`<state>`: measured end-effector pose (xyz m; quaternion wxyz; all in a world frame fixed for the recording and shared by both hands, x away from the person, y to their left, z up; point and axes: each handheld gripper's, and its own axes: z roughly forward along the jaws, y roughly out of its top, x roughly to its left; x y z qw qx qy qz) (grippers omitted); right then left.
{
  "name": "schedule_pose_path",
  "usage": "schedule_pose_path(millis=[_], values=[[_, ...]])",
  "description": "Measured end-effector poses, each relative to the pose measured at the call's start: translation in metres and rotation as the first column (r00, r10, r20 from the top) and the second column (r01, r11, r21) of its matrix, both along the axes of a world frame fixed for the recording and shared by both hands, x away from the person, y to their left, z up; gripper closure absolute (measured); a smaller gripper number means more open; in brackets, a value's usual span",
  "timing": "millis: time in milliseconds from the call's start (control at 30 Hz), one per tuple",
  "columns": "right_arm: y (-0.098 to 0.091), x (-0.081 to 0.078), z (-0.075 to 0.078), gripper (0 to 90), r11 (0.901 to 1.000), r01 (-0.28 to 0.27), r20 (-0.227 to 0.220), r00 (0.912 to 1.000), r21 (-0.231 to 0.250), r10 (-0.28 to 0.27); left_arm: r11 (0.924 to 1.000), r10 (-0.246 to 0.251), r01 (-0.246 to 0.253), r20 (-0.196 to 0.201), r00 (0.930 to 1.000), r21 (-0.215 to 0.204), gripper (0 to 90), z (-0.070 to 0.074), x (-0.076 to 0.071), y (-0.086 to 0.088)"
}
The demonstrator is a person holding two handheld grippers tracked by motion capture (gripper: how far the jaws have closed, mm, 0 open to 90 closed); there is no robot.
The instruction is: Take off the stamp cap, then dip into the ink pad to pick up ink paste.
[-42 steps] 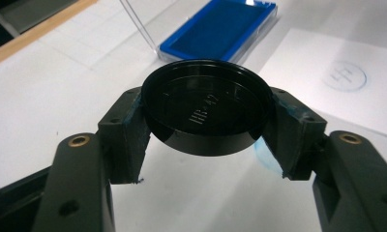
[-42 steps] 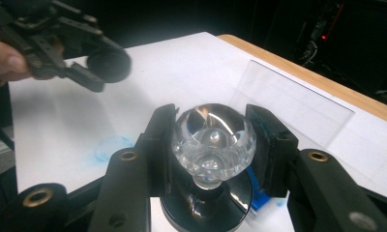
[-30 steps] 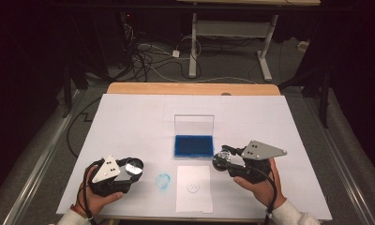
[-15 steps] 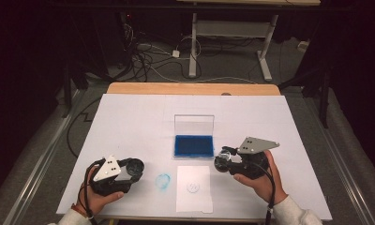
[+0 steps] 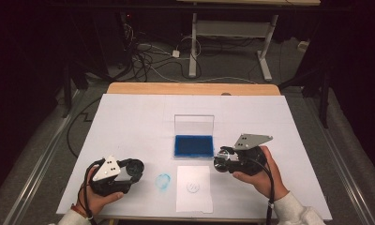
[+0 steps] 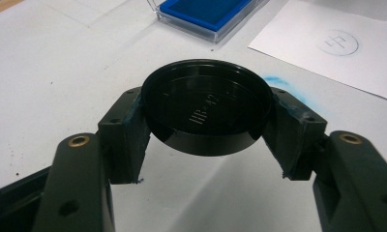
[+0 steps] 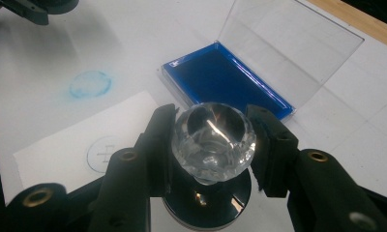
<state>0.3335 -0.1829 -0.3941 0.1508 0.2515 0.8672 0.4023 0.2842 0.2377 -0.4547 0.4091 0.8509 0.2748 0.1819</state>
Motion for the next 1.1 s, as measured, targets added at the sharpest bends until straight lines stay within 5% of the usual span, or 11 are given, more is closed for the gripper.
schedule_pose_path(millis=[400, 533, 767, 1100], values=[[0.007, 0.011, 0.022, 56.9, 1.0000, 0.000, 0.030, 0.9996, -0.008, 0.000, 1.0000, 0.001, -0.001, -0.009, 1.0000, 0.002, 36.8, 0.000, -0.001, 0.001], [0.010, 0.024, 0.034, 56.9, 0.9998, -0.007, 0.000, 1.0000, 0.019, 0.007, 0.9997, 0.007, -0.008, -0.024, 0.9997, -0.021, 36.8, 0.000, 0.000, 0.002], [0.032, 0.031, 0.058, 56.8, 0.9985, -0.041, 0.056, 0.9975, -0.036, 0.043, 1.0000, 0.000, 0.000, -0.018, 0.9998, -0.004, 36.8, 0.001, 0.000, 0.000], [0.069, 0.049, 0.054, 56.9, 0.9937, -0.074, 0.035, 0.9964, -0.085, 0.077, 0.9999, -0.006, 0.006, -0.025, 0.9997, 0.015, 36.8, 0.000, -0.001, -0.002]])
